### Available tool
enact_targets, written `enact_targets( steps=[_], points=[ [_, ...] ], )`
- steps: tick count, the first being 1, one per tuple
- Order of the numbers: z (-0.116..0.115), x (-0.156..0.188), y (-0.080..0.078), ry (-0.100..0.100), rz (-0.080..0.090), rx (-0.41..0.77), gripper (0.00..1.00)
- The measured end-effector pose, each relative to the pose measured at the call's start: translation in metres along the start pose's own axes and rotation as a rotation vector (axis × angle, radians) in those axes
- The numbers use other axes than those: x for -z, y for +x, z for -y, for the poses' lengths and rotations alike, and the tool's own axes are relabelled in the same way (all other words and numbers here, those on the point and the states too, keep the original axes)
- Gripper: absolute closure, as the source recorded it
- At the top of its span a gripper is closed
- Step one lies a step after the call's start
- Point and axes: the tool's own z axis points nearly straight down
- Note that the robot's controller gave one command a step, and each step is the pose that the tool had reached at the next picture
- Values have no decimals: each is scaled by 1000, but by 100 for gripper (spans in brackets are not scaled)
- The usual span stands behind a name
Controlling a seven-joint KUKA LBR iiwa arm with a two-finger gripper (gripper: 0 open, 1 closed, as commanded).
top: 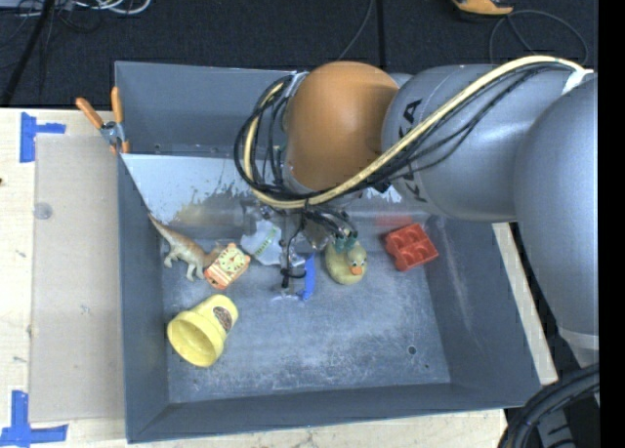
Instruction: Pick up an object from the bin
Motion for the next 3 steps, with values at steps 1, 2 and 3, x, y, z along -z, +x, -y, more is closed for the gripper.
enact_targets(
  steps=[1,2,3],
  points=[
    [-33,52,15,-4,-6,23,0],
    [-42,75,5,2,17,35,0],
    [-90,30,16,-1,-2,101,0]
  ],
)
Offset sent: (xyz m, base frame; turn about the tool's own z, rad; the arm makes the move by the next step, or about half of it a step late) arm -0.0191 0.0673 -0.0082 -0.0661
